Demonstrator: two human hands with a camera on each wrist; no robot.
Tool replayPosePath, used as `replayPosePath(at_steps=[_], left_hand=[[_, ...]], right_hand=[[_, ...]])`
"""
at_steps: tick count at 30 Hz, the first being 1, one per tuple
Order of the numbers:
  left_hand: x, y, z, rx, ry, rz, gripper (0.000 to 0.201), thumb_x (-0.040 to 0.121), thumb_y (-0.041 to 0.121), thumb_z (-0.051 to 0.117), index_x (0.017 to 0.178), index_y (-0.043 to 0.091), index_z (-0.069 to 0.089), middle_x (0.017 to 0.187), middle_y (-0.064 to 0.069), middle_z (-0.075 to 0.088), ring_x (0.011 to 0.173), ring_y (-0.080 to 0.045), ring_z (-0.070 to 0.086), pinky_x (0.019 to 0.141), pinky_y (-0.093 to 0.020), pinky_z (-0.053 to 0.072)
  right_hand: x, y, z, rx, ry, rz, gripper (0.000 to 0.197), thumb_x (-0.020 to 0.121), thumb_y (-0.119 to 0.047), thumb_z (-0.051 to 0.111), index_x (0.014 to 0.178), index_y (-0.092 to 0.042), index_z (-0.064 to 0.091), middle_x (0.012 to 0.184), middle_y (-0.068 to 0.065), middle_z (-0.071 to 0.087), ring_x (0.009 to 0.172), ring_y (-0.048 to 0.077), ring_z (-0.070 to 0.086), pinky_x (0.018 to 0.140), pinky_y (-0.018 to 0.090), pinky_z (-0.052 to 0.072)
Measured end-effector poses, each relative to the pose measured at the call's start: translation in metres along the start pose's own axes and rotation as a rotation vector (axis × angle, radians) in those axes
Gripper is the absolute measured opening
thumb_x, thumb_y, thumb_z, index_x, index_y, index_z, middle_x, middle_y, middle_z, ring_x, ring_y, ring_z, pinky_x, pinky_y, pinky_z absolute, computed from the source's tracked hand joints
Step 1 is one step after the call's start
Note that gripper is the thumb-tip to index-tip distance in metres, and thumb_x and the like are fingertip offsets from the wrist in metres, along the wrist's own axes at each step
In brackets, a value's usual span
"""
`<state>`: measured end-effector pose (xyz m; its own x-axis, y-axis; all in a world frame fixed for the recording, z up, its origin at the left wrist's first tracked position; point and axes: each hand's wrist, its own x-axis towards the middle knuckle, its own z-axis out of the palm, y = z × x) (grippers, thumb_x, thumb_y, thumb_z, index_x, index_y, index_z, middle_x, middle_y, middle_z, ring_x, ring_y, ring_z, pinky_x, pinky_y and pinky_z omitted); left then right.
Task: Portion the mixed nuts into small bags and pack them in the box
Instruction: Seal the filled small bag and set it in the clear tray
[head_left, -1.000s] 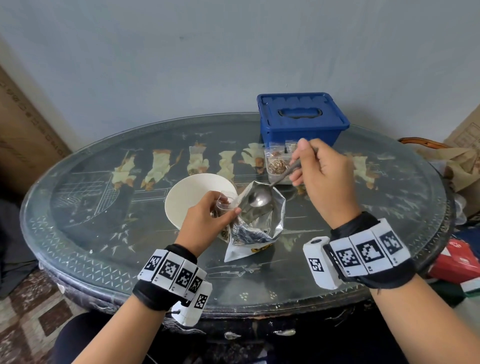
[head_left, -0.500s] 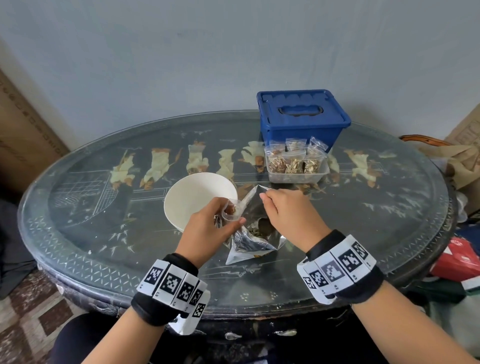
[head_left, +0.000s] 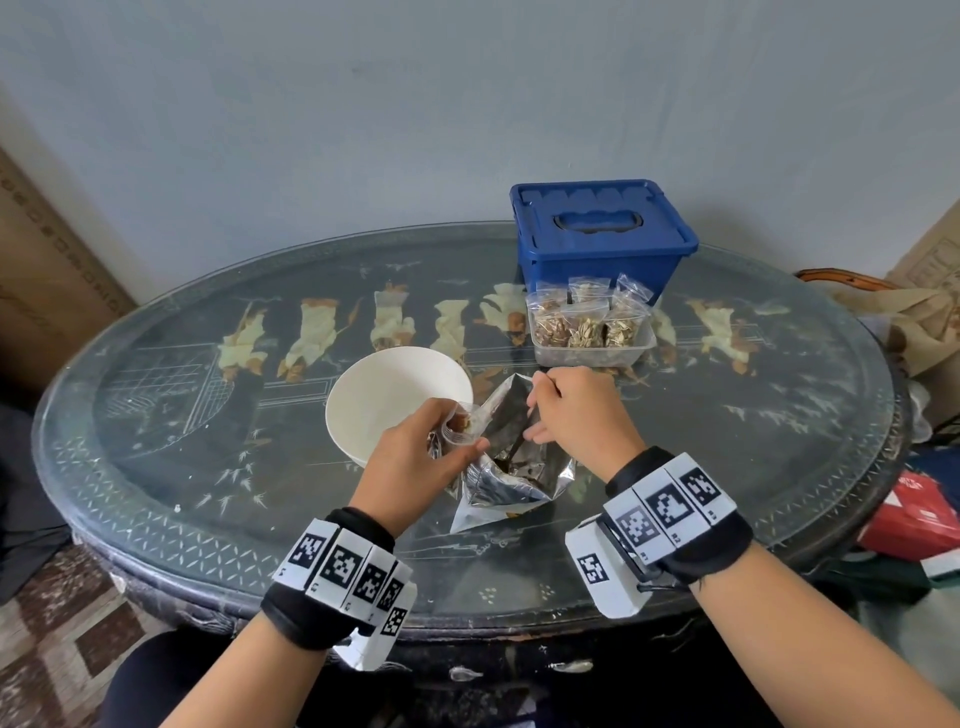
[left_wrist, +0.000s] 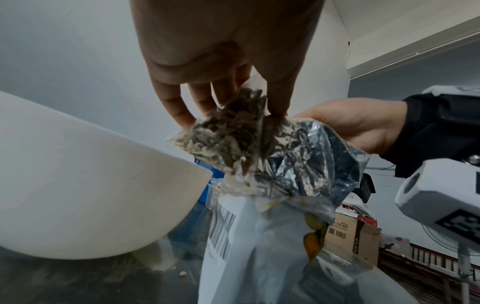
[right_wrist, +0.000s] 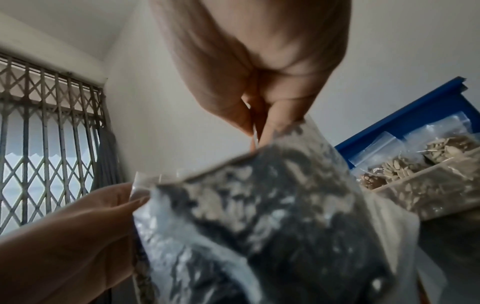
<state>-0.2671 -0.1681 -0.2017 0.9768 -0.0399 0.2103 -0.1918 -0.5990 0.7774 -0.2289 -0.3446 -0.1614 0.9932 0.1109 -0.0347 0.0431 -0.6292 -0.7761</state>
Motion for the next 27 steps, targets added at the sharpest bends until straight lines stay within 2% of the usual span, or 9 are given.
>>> replayPosePath(at_steps=[3, 6, 8, 10, 14, 18, 22, 27], left_hand=[[0.004, -0.001, -0.002, -0.005, -0.008, 0.004, 0.033, 0.078, 0.031, 0.071, 0.102, 0.013, 0.059, 0.092, 0.007, 0.064, 0.085, -0.010, 0.057, 0.067, -0.002, 0.037], [0.009, -0.001, -0.005, -0.003, -0.021, 0.010, 0.029, 0.078, 0.029, 0.072, 0.100, 0.013, 0.060, 0.089, 0.008, 0.063, 0.084, -0.010, 0.057, 0.067, -0.004, 0.037], [0.014, -0.002, -0.009, -0.001, -0.036, 0.007, 0.028, 0.078, 0.026, 0.072, 0.100, 0.011, 0.061, 0.087, 0.009, 0.063, 0.084, -0.011, 0.057, 0.068, -0.004, 0.037], [0.018, -0.003, -0.012, 0.003, -0.049, 0.001, 0.027, 0.078, 0.026, 0.072, 0.098, 0.012, 0.060, 0.087, 0.010, 0.062, 0.084, -0.010, 0.057, 0.068, -0.002, 0.037], [0.022, -0.003, -0.017, -0.007, -0.043, -0.018, 0.024, 0.078, 0.024, 0.073, 0.095, 0.016, 0.058, 0.085, 0.018, 0.059, 0.079, -0.013, 0.058, 0.063, -0.001, 0.038], [0.024, -0.002, -0.019, 0.001, -0.034, -0.013, 0.025, 0.077, 0.025, 0.074, 0.093, 0.017, 0.056, 0.085, 0.017, 0.058, 0.077, -0.013, 0.058, 0.061, -0.002, 0.040], [0.026, -0.001, -0.021, -0.023, -0.025, -0.034, 0.026, 0.076, 0.026, 0.074, 0.093, 0.017, 0.056, 0.086, 0.021, 0.057, 0.066, -0.001, 0.057, 0.062, -0.003, 0.042], [0.027, 0.005, -0.026, 0.006, -0.038, -0.028, 0.029, 0.076, 0.027, 0.074, 0.096, 0.017, 0.056, 0.085, 0.019, 0.056, 0.073, 0.005, 0.053, 0.060, -0.004, 0.042]], right_hand=[[0.001, 0.001, -0.003, 0.115, 0.025, 0.054, 0.039, 0.100, -0.019, 0.037, 0.082, 0.005, 0.062, 0.073, 0.019, 0.068, 0.062, 0.022, 0.070, 0.067, 0.041, 0.058], [0.002, 0.001, -0.008, 0.231, 0.056, 0.095, 0.038, 0.100, -0.018, 0.038, 0.079, 0.003, 0.061, 0.071, 0.023, 0.067, 0.061, 0.024, 0.070, 0.064, 0.040, 0.059], [0.002, 0.001, -0.012, 0.289, 0.080, 0.114, 0.037, 0.100, -0.016, 0.038, 0.081, 0.004, 0.062, 0.068, 0.022, 0.066, 0.059, 0.021, 0.070, 0.056, 0.030, 0.058], [0.004, 0.000, -0.017, 0.314, 0.097, 0.127, 0.038, 0.100, -0.017, 0.037, 0.080, 0.004, 0.062, 0.064, 0.016, 0.066, 0.056, 0.019, 0.069, 0.050, 0.023, 0.056], [0.008, 0.002, -0.025, 0.373, 0.118, 0.153, 0.037, 0.100, -0.019, 0.038, 0.077, -0.001, 0.060, 0.063, 0.014, 0.065, 0.052, 0.016, 0.067, 0.048, 0.020, 0.054], [0.011, 0.005, -0.032, 0.440, 0.189, 0.171, 0.037, 0.101, -0.018, 0.038, 0.075, -0.002, 0.059, 0.066, 0.015, 0.065, 0.049, 0.016, 0.066, 0.049, 0.022, 0.055], [0.013, 0.008, -0.041, 0.510, 0.269, 0.191, 0.036, 0.100, -0.020, 0.039, 0.072, -0.005, 0.057, 0.069, 0.014, 0.065, 0.044, 0.013, 0.062, 0.046, 0.022, 0.053], [0.011, 0.011, -0.049, 0.563, 0.353, 0.196, 0.037, 0.100, -0.020, 0.040, 0.070, -0.006, 0.055, 0.061, 0.011, 0.061, 0.040, 0.010, 0.059, 0.041, 0.019, 0.049]])
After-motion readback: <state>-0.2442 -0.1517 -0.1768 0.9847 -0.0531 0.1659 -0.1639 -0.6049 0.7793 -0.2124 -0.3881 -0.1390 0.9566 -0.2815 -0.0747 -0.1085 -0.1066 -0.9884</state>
